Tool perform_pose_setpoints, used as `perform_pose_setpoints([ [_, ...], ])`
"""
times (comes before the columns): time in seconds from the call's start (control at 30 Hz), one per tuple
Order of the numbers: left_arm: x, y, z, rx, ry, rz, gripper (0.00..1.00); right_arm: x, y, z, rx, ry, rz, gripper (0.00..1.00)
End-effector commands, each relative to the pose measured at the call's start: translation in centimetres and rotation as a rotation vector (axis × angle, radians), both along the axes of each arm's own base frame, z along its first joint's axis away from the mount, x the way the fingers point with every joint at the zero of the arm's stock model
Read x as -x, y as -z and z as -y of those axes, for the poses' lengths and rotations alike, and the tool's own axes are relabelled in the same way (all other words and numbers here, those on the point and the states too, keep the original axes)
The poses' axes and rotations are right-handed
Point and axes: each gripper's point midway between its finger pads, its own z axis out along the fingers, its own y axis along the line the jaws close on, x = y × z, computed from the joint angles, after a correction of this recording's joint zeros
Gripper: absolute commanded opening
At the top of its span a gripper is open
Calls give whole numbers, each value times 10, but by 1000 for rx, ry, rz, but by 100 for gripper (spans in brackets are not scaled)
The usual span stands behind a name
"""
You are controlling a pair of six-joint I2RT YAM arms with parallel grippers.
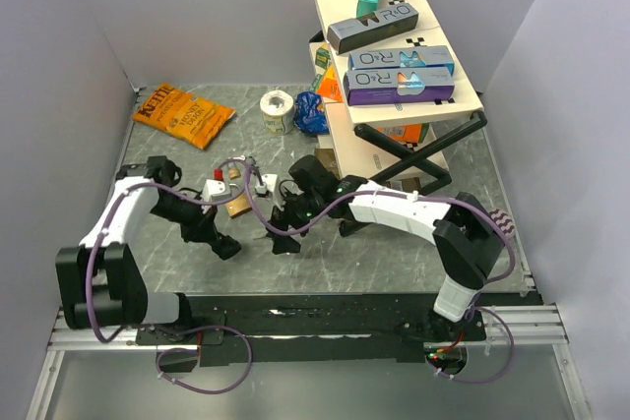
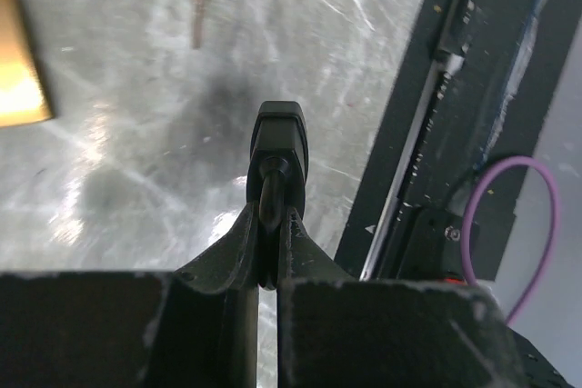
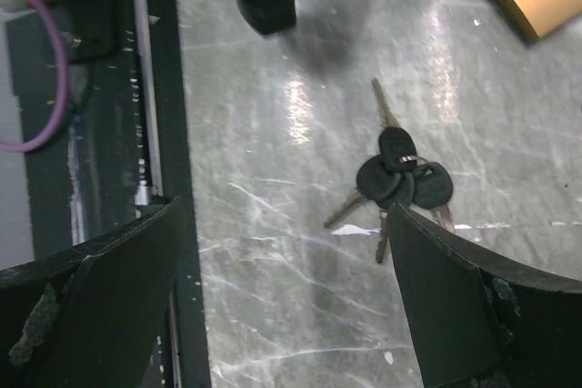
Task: Lock with the key
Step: Place the lock at the center of the board.
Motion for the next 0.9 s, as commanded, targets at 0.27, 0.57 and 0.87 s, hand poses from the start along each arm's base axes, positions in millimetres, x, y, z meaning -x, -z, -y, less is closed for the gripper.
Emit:
perform_pose_setpoints([
  [0.27,2,15,23,23,147,-121,3,13,-45,-4,-164,-97,65,99],
  [0.57,-12,27,29,31,214,-213,4,13,-51,-2,-175,-101,93,100],
  [0.87,3,40,35,18,294,-307,3,12,-51,3,-179,-85,110,100],
])
